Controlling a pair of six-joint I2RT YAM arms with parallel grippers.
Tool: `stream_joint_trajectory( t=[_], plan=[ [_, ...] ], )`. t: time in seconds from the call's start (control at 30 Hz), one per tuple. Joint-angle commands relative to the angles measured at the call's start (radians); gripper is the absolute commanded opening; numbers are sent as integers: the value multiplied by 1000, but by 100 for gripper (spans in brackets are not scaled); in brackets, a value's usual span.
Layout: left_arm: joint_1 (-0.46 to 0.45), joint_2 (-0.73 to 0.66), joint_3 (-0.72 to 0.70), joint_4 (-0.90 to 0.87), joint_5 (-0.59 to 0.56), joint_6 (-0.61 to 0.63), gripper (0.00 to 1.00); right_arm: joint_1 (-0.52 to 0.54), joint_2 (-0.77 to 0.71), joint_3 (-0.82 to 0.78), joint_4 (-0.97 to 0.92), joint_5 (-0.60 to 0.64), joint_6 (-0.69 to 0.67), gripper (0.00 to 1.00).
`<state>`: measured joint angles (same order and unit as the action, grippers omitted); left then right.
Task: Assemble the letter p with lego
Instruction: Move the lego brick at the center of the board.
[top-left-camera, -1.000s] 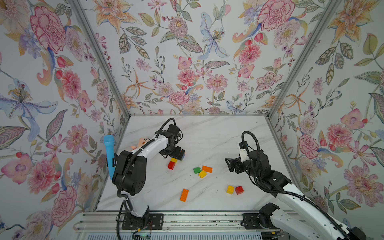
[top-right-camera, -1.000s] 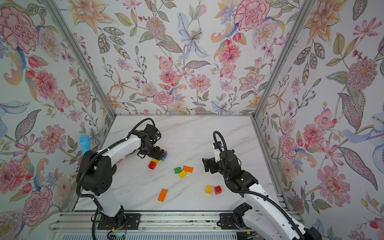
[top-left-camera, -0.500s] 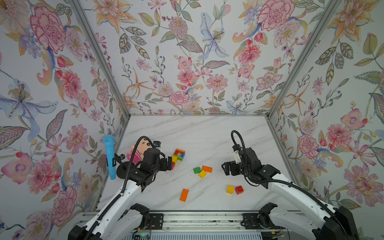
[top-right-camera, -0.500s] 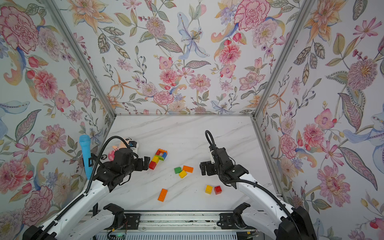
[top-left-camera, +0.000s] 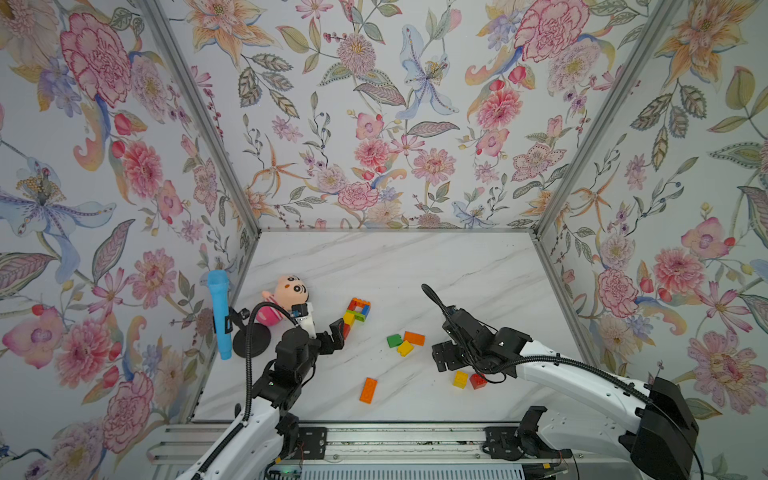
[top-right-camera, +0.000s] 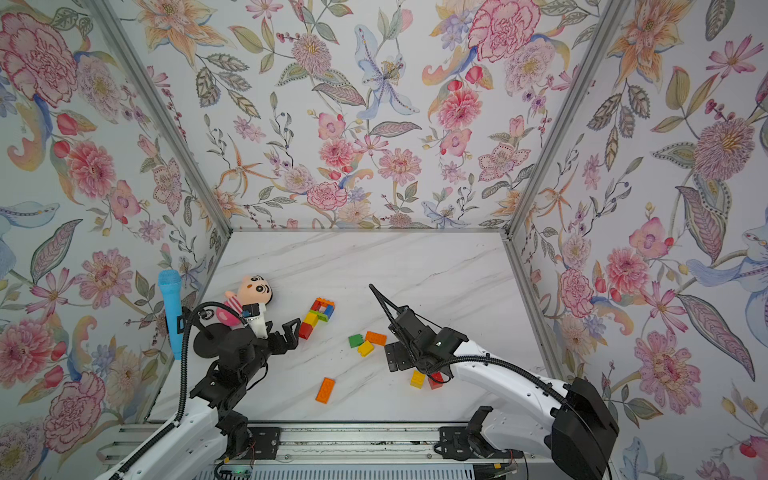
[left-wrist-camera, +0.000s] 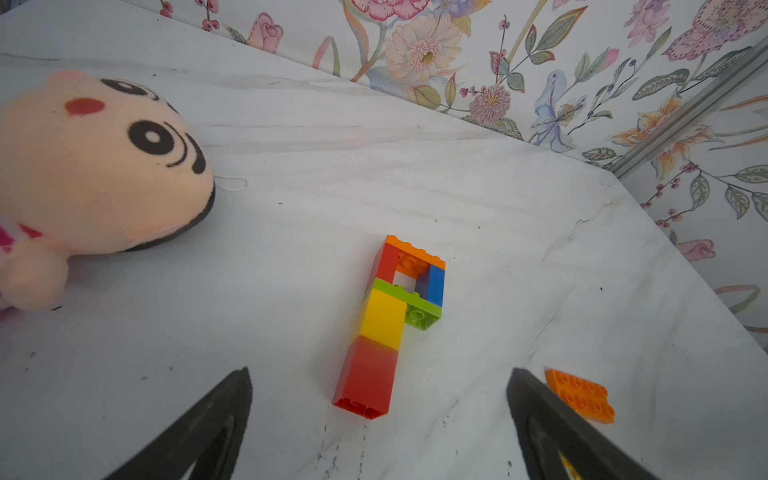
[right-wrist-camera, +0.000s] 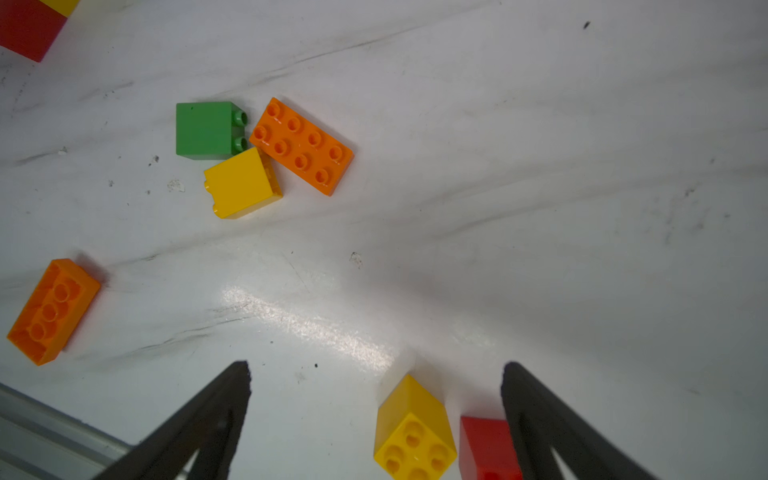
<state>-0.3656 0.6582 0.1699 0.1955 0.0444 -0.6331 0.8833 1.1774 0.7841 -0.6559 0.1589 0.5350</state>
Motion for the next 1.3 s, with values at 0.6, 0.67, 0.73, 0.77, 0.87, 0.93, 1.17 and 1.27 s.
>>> stream_joint_trajectory(
  t=[0.6, 0.67, 0.73, 0.77, 0.87, 0.93, 1.17, 1.27],
  plan=[
    [-50, 218, 6, 120, 128, 48, 99, -108, 407, 222, 116, -251, -399, 80],
    [-52, 222, 6, 119, 133, 52, 99, -116, 468, 258, 105, -259, -440, 78],
    [-55, 222, 6, 94, 125, 59, 99, -123, 515, 283, 107, -246, -469, 77],
    [-55, 219, 3, 75, 114, 60, 99, -127, 539, 298, 107, -232, -476, 77],
    [-56, 206, 3, 43, 118, 62, 99, -137, 587, 332, 105, -214, -503, 76],
    [-57, 200, 6, 9, 120, 78, 99, -139, 623, 356, 106, -199, -527, 74],
    [-125, 230, 95, -94, 55, 87, 99, -150, 731, 437, 95, -177, -586, 67],
    [-205, 279, 150, -160, 10, 100, 99, -163, 754, 470, 110, -174, -605, 64]
  ],
)
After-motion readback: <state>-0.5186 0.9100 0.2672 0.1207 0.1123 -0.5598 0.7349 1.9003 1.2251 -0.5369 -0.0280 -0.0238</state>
